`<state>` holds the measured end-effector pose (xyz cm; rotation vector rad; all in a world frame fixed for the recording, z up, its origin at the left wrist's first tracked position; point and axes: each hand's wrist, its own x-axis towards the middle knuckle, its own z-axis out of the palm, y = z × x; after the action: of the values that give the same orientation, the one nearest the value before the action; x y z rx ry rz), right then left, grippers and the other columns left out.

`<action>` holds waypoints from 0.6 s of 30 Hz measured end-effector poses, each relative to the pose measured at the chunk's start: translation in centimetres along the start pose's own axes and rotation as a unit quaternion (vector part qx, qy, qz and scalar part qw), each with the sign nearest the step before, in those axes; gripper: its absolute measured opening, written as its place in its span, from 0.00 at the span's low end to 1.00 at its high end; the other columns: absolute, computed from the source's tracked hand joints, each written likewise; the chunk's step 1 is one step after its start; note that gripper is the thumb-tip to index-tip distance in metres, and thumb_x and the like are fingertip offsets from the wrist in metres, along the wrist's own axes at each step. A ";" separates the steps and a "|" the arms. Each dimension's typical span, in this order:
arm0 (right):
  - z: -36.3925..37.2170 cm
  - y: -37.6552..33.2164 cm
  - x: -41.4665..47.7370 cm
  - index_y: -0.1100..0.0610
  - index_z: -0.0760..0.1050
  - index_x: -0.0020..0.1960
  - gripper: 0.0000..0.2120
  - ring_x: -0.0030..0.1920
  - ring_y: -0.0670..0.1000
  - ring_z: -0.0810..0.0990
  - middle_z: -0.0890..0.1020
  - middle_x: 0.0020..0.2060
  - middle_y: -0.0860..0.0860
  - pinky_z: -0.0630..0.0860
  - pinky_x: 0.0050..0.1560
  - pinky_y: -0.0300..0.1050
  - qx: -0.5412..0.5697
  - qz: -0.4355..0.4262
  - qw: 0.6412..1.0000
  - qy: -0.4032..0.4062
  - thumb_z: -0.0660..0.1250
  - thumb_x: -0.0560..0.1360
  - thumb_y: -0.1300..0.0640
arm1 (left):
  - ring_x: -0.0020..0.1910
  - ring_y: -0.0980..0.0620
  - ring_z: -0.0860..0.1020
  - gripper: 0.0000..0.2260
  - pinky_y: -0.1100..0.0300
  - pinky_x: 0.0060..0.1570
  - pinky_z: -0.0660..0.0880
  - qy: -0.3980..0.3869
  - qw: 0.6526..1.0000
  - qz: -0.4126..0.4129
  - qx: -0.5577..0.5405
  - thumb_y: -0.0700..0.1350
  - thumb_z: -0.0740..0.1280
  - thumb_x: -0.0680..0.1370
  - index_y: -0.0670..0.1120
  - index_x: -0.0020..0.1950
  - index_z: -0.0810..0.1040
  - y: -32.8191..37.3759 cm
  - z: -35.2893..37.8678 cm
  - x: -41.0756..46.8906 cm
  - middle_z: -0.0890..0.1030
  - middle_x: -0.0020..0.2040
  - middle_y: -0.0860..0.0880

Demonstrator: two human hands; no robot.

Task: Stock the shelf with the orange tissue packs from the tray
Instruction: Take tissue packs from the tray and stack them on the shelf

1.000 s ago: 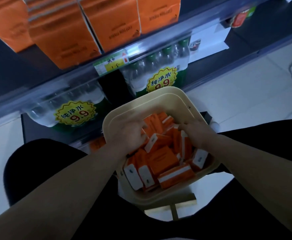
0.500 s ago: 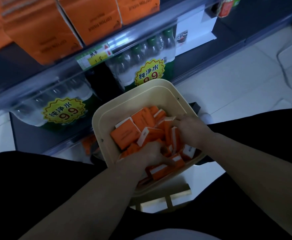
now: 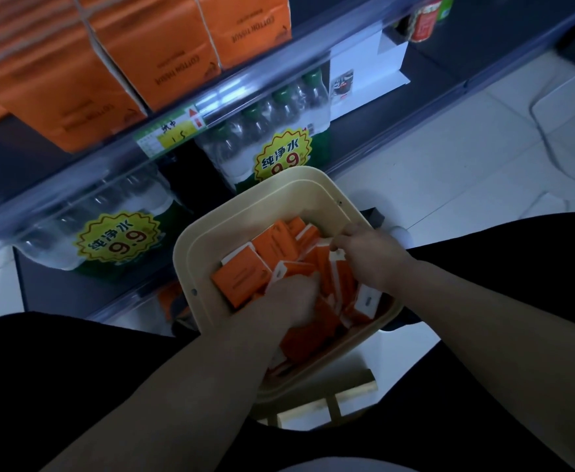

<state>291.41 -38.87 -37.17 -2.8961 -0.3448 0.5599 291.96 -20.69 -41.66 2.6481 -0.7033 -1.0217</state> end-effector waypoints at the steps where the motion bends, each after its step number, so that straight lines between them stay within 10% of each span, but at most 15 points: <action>1: -0.1 0.0 0.1 0.49 0.70 0.66 0.19 0.62 0.56 0.72 0.72 0.62 0.53 0.69 0.53 0.48 -0.003 -0.008 1.000 0.006 0.58 0.76 0.60 | 0.55 0.47 0.78 0.21 0.57 0.53 0.74 -0.012 1.000 -0.020 -0.006 0.49 0.69 0.75 0.50 0.66 0.70 0.0 -0.2 0.0 0.79 0.56 0.49; 7: -0.5 -1.4 0.3 0.47 0.69 0.68 0.19 0.62 0.55 0.73 0.73 0.63 0.52 0.69 0.56 0.47 -0.012 -0.040 0.999 0.000 0.57 0.77 0.55 | 0.57 0.50 0.76 0.23 0.57 0.59 0.71 0.072 0.989 -0.051 -0.118 0.53 0.69 0.65 0.50 0.59 0.78 -3.7 -6.3 -2.6 0.79 0.57 0.50; 12: -0.8 -2.9 1.1 0.48 0.69 0.68 0.19 0.62 0.57 0.73 0.74 0.63 0.53 0.70 0.59 0.49 -0.012 -0.050 0.999 -0.015 0.58 0.78 0.49 | 0.48 0.48 0.77 0.19 0.58 0.41 0.68 0.169 0.965 -0.174 -0.096 0.57 0.68 0.65 0.46 0.48 0.74 -8.3 -9.0 -4.7 0.75 0.43 0.52; 18: 1.2 -4.3 4.6 0.48 0.71 0.65 0.17 0.61 0.56 0.75 0.74 0.63 0.52 0.74 0.58 0.52 -0.008 -0.041 0.997 -0.070 0.63 0.76 0.49 | 0.53 0.55 0.74 0.24 0.67 0.49 0.66 0.251 0.947 -0.092 -0.177 0.45 0.68 0.72 0.48 0.68 0.72 -9.9 -7.8 -7.0 0.76 0.58 0.52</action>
<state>294.26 -33.47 -38.92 -2.8489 -0.4867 0.7506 296.28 -8.44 -35.49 2.5153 -0.1459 -0.4132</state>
